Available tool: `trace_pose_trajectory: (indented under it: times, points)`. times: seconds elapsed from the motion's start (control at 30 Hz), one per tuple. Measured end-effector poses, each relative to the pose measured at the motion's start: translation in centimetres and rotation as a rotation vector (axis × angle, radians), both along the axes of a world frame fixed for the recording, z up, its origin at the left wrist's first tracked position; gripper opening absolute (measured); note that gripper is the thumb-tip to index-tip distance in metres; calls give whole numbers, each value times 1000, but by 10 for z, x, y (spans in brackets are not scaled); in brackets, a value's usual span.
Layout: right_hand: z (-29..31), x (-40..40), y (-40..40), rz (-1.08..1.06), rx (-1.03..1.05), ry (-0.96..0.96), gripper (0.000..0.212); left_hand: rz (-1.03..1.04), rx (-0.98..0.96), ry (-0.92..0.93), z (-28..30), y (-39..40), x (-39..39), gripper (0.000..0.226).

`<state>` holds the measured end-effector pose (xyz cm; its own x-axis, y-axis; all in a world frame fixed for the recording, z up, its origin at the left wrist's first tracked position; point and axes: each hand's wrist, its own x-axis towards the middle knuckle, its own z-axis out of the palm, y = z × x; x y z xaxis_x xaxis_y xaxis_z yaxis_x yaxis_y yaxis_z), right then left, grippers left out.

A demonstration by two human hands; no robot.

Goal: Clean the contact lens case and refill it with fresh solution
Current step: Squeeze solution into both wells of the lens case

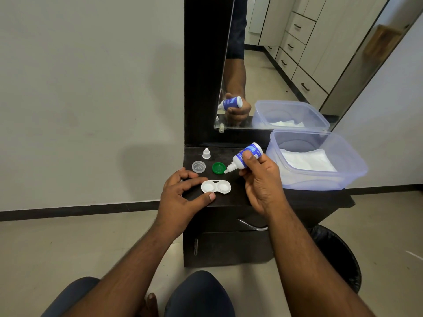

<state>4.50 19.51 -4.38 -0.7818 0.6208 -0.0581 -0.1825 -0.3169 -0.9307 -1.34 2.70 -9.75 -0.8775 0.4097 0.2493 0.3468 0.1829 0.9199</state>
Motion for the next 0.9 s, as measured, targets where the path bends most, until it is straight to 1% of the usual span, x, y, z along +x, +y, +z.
trace_pose_trajectory:
  times: [0.1, 0.3, 0.43, 0.57, 0.7, 0.8, 0.9]
  points:
    - [0, 0, 0, -2, -14, -7, 36, 1, 0, 2, 0, 1, 0, 38]
    - [-2, 0, 1, 20, -3, 4, 29, 2, -14, 20, 1, 0, 0, 38]
    - [-4, -1, 2, 22, -15, 3, 18, 5, -18, 20, 1, 0, 0, 38]
    - [-2, 0, 1, 24, 2, -1, 30, 5, 3, 16, 1, 1, 0, 37]
    - [-1, 0, 1, 20, 4, -18, 27, -1, 9, 24, 0, 1, -1, 39]
    - [-1, 0, 0, 12, 4, -21, 34, -8, 17, 29, 0, 1, 0, 38]
    - [0, 1, 0, 12, 3, -26, 33, -5, 6, 29, -1, 1, 0, 37]
